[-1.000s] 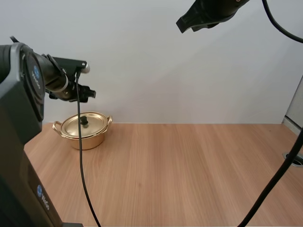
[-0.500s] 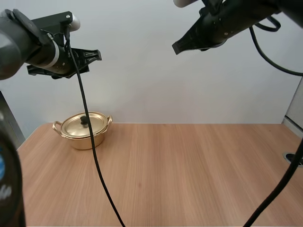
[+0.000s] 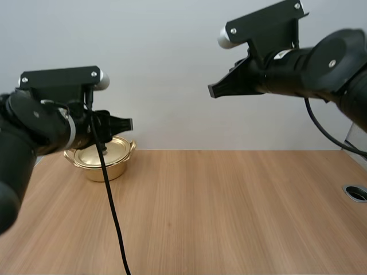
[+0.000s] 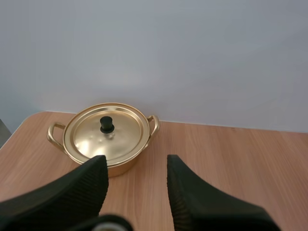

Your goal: Open the pot, put the car inside, and close it

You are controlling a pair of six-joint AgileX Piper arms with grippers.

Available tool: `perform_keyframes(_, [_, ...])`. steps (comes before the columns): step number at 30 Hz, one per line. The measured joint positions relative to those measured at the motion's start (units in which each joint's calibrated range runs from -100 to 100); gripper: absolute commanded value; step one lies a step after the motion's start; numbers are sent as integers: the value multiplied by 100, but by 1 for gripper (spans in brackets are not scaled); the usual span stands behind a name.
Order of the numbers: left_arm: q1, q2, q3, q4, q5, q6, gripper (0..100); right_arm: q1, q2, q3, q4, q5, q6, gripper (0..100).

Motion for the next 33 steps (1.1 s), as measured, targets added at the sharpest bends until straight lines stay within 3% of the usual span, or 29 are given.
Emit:
perform_keyframes(3, [-27, -552, 566, 31, -136, 0, 64, 0, -216, 631, 12, -762, 0, 0])
perform_keyframes(7, [-209, -1295, 1156, 451, -636, -86, 64, 0, -601, 1389, 271, -1793, 13, 0])
perform_keyframes(12, [-693, -2245, 1750, 1182, -1451, -650, 64, -179, -1259, 2393, 420, -2507, 13, 0])
perform_keyframes(17, [-1234, -3197, 1778, 2034, -1151, -1387, 64, -657, -1471, 3215, 309, -1960, 41, 0])
perform_keyframes(22, [-1567, -3815, 1897, 2895, -565, -2136, 64, -860, -1597, 3307, 380, -1251, 60, 0])
perform_keyframes(28, [-1625, -3831, 2655, 3901, -1361, -3038, 64, -1135, -1597, 3468, 965, -437, 70, 0])
perform_keyframes(33, [-1584, -3904, 3462, 4724, -2527, -3693, 64, -1135, -1597, 3787, 1213, -1045, 46, 0])
